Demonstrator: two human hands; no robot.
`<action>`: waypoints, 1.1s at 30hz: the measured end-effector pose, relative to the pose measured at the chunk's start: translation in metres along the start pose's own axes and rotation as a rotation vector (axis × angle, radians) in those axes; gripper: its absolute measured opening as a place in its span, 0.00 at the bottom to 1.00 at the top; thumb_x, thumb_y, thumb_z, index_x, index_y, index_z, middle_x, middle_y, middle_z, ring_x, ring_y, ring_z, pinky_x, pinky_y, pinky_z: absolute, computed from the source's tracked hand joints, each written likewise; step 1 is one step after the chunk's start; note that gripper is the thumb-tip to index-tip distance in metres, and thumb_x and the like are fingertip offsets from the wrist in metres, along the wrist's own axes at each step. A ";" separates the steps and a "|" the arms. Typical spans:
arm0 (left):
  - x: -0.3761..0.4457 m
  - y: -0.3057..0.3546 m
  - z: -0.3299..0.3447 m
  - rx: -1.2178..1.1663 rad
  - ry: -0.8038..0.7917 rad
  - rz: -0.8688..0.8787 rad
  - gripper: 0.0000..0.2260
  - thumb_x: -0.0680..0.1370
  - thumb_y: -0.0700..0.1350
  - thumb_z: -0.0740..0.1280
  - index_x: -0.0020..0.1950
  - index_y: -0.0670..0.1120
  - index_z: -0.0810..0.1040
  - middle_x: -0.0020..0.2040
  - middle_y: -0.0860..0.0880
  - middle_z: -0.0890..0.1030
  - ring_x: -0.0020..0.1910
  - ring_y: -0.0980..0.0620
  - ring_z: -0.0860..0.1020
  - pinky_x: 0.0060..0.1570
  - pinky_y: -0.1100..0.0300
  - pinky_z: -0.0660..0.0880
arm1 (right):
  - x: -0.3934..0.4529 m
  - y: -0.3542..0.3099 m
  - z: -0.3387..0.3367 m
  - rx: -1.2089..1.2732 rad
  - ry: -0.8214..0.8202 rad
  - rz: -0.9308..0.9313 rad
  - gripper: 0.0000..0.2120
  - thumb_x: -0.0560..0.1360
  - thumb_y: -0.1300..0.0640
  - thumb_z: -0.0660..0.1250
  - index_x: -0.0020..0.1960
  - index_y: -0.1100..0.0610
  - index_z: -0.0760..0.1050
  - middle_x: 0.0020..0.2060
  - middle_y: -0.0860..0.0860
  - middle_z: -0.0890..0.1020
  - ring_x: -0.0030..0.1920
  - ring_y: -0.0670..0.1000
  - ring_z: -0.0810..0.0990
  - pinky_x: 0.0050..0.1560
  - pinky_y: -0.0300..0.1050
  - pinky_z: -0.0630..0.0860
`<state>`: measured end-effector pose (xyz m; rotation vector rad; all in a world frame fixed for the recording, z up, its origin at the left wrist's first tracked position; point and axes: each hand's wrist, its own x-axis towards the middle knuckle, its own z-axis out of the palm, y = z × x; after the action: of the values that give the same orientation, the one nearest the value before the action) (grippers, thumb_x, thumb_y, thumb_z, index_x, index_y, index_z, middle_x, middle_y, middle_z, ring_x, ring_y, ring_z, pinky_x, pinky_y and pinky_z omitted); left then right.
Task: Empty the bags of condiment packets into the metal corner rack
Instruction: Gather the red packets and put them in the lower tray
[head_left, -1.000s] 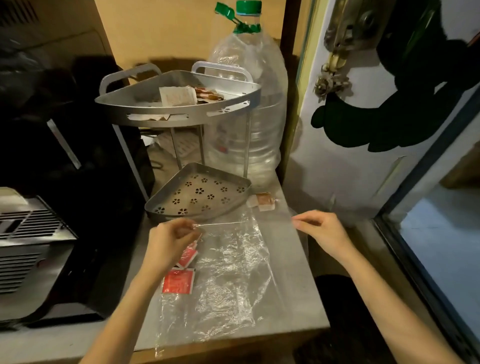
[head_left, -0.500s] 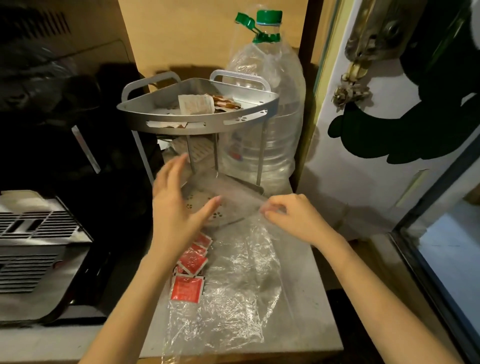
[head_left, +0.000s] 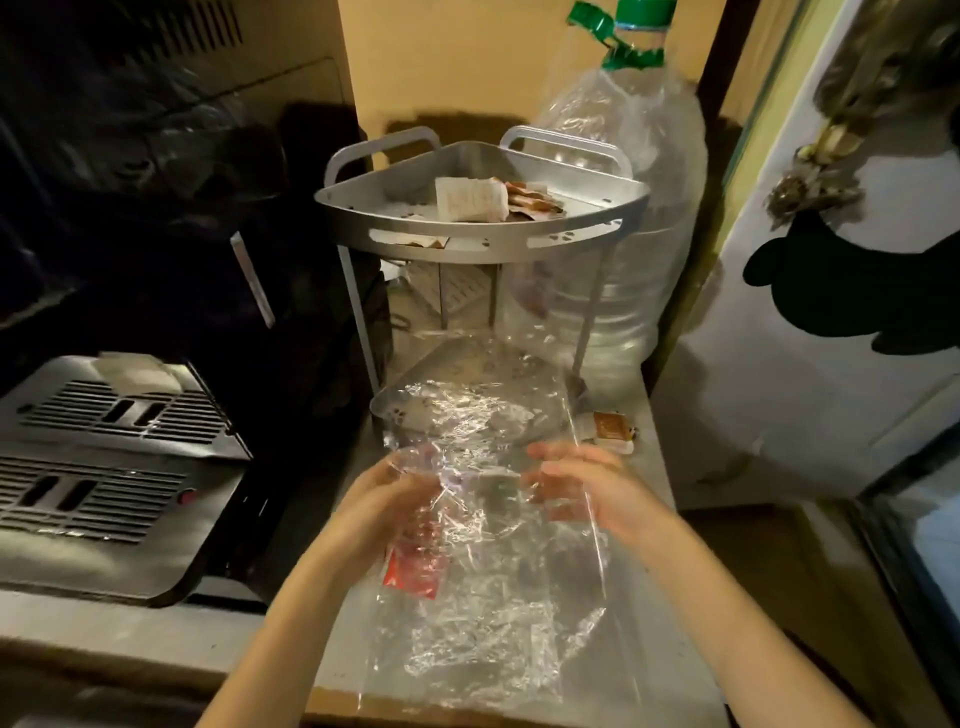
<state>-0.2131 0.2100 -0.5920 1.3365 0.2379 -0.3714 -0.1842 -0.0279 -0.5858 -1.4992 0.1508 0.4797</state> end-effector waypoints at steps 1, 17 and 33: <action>-0.003 0.001 -0.003 0.011 0.042 0.006 0.17 0.73 0.36 0.67 0.60 0.37 0.70 0.47 0.36 0.80 0.42 0.42 0.78 0.38 0.53 0.78 | 0.004 0.007 0.003 -0.041 0.003 0.034 0.07 0.68 0.59 0.71 0.47 0.55 0.81 0.48 0.56 0.84 0.50 0.56 0.82 0.54 0.56 0.78; -0.003 -0.039 0.004 1.353 0.339 0.490 0.23 0.80 0.53 0.54 0.74 0.52 0.55 0.76 0.51 0.47 0.74 0.52 0.42 0.69 0.55 0.39 | 0.027 0.067 0.087 -0.063 0.138 0.193 0.06 0.74 0.64 0.63 0.46 0.57 0.78 0.36 0.54 0.82 0.32 0.50 0.80 0.36 0.50 0.81; 0.032 -0.101 -0.014 1.370 0.198 0.299 0.27 0.77 0.63 0.35 0.71 0.55 0.29 0.73 0.54 0.28 0.71 0.55 0.29 0.73 0.49 0.36 | 0.009 0.082 0.043 -0.541 0.394 -0.107 0.10 0.74 0.60 0.66 0.55 0.53 0.75 0.51 0.48 0.79 0.54 0.50 0.77 0.49 0.36 0.73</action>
<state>-0.2234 0.2005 -0.6983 2.7219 -0.1102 -0.1055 -0.2173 0.0160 -0.6610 -2.1138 0.2614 0.1325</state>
